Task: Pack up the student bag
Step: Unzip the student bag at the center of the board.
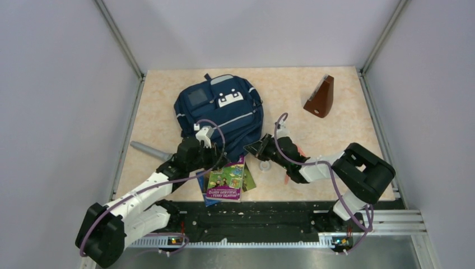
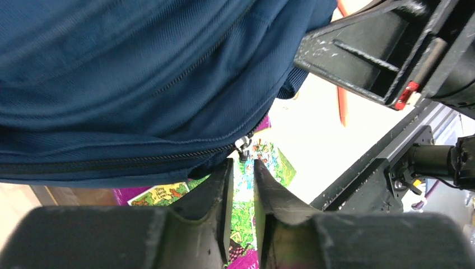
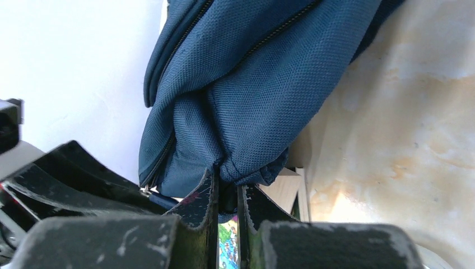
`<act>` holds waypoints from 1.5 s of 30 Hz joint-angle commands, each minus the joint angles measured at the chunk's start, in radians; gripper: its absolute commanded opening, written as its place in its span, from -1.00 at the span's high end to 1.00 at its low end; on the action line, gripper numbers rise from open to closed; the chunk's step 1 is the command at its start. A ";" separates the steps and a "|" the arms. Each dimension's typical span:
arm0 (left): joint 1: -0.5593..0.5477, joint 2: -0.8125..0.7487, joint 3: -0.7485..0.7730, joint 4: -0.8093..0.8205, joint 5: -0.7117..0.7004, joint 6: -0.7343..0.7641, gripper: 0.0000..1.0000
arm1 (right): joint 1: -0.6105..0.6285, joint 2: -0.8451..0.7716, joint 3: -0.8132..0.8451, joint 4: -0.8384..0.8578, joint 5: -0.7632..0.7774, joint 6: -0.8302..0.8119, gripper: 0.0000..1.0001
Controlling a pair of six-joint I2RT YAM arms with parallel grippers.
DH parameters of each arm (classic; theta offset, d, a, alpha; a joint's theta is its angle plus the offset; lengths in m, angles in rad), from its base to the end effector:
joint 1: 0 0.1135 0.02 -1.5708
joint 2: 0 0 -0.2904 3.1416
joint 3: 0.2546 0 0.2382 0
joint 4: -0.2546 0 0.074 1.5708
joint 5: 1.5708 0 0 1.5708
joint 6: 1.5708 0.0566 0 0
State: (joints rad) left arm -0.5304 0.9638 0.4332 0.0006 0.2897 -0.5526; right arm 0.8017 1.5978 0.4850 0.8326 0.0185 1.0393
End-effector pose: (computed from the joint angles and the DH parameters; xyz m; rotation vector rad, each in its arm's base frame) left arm 0.1593 -0.1122 0.2223 0.1607 2.2182 -0.9317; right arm 0.2157 0.2214 0.1874 0.2571 2.0335 1.2166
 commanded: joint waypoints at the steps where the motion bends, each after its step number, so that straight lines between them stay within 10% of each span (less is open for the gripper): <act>1: -0.013 -0.012 -0.030 0.017 -0.035 -0.037 0.41 | 0.025 -0.015 0.064 0.072 0.029 -0.043 1.00; 14: -0.013 -0.020 -0.062 0.091 -0.132 -0.119 -0.13 | 0.027 -0.015 0.064 0.072 0.028 -0.065 1.00; 27: -0.012 -0.040 -0.067 0.150 -0.227 -0.196 -0.14 | 0.027 -0.015 0.071 0.062 0.024 -0.081 1.00; 37: -0.013 0.023 -0.043 0.234 -0.218 -0.245 0.10 | 0.028 -0.018 0.069 0.059 0.025 -0.091 1.00; 45: -0.012 0.022 -0.041 0.199 -0.248 -0.246 0.74 | 0.028 -0.046 0.061 0.039 0.049 -0.117 1.00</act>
State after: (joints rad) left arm -0.5480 0.9894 0.3576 0.1051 0.0937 -0.7933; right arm 0.8169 1.5978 0.5072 0.8257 0.0605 0.9676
